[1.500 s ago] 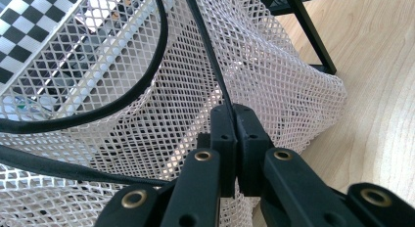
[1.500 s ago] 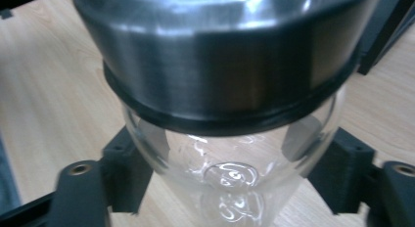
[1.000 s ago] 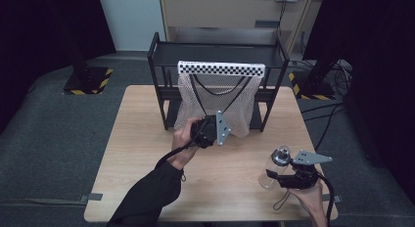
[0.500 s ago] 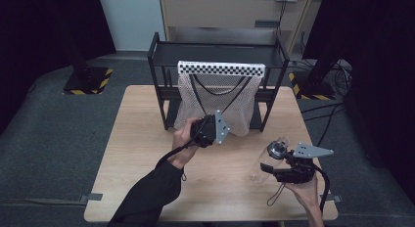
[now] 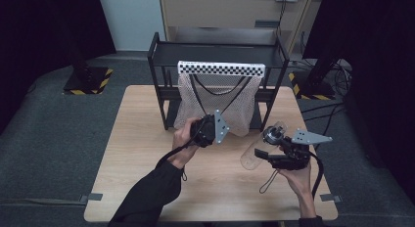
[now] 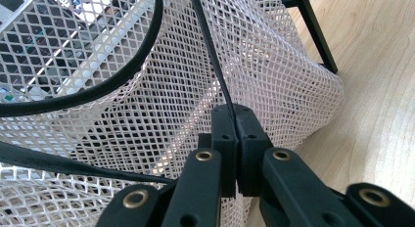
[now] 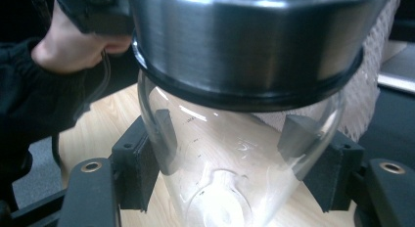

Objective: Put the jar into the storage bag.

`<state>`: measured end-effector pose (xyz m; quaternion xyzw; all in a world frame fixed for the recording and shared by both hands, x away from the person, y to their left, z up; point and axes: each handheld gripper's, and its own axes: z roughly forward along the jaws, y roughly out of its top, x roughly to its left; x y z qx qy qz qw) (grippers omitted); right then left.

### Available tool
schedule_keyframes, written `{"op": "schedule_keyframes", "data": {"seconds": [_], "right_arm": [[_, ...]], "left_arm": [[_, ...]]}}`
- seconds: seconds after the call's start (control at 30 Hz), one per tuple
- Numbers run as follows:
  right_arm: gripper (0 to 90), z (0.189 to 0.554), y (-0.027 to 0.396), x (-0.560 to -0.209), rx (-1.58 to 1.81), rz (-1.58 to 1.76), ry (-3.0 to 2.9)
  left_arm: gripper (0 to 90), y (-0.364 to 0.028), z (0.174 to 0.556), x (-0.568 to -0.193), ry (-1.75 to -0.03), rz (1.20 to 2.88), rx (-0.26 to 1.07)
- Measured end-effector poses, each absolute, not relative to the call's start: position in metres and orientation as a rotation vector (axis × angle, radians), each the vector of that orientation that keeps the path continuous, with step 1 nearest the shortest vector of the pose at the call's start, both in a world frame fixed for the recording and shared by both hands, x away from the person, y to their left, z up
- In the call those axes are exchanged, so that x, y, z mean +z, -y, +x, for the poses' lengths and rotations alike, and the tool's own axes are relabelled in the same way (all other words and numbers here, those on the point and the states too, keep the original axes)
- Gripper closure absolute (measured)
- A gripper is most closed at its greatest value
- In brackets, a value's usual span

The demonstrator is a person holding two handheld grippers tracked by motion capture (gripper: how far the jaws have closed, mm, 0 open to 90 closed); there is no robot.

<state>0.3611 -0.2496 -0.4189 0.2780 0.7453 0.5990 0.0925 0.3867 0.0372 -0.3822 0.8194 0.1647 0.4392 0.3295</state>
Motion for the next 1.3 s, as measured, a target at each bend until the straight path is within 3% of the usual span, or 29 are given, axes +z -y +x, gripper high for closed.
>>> {"op": "schedule_keyframes", "data": {"seconds": [1.3], "right_arm": [[31.8, 0.405, 0.219, -0.346, 2.013, 0.798, -2.002]], "left_arm": [[87.8, -0.038, 0.390, -0.386, -0.437, 2.145, 1.136]]}}
